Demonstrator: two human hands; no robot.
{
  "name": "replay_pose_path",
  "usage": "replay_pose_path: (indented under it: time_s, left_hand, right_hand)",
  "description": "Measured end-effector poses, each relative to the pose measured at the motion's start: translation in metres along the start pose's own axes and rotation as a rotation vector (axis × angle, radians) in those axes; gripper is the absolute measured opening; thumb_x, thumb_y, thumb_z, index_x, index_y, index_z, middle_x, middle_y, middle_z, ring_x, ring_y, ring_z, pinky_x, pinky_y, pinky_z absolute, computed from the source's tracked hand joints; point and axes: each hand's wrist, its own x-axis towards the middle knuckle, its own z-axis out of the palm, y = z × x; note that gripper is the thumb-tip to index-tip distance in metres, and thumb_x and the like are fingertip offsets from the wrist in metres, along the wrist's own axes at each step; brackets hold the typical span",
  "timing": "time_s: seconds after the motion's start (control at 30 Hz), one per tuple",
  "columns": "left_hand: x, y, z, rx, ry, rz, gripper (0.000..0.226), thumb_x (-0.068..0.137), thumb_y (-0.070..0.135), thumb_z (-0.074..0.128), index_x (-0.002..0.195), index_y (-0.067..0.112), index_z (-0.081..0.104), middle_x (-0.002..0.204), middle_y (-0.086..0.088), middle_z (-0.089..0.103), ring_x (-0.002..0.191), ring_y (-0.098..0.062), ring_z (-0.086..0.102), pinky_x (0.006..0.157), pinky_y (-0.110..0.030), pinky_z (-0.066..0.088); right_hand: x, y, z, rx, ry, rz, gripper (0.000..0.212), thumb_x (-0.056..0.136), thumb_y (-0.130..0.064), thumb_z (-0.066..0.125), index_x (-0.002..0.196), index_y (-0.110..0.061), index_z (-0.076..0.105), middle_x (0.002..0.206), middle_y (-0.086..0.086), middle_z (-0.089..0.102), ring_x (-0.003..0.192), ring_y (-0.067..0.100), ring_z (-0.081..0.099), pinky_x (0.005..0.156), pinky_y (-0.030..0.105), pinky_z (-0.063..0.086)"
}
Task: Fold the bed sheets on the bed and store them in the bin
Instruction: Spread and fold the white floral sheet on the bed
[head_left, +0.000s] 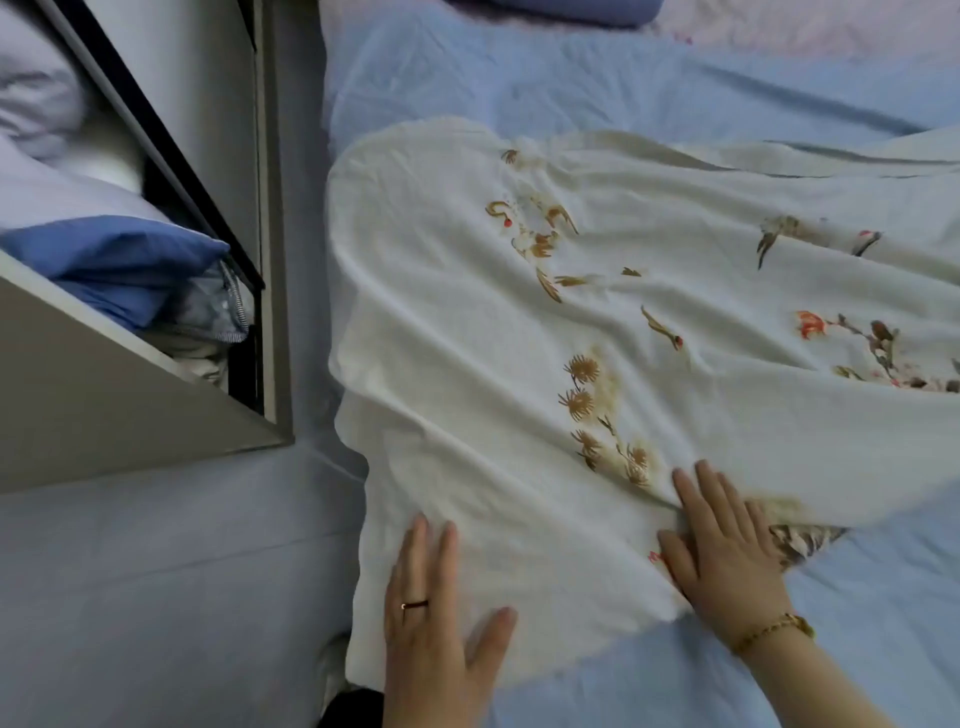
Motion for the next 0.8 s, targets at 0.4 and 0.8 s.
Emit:
replay_pose_path:
  time_s: [0.4, 0.8]
  left_hand:
    - [-0.057, 0.039, 0.052, 0.604, 0.120, 0.147, 0.044, 0.082, 0.032, 0.035, 0.118, 0.012, 0.050, 0.117, -0.011, 0.066, 0.113, -0.018, 0.044, 0.094, -0.037, 0.040]
    - [0.002, 0.058, 0.030, 0.769, -0.042, 0.037, 0.036, 0.091, 0.003, 0.035, 0.114, 0.019, 0.059, 0.108, 0.000, 0.063, 0.099, -0.019, 0.060, 0.069, -0.026, 0.043]
  right_hand:
    - [-0.110, 0.077, 0.046, -0.023, -0.092, -0.052, 0.103, 0.048, -0.051, -0.021, 0.146, -0.022, -0.012, 0.155, 0.000, -0.016, 0.145, 0.016, -0.008, 0.115, 0.029, -0.008]
    - [-0.091, 0.076, 0.056, -0.155, -0.015, -0.067, 0.097, 0.064, -0.052, -0.007, 0.146, -0.010, 0.024, 0.152, -0.001, 0.020, 0.140, 0.020, 0.028, 0.113, 0.034, 0.007]
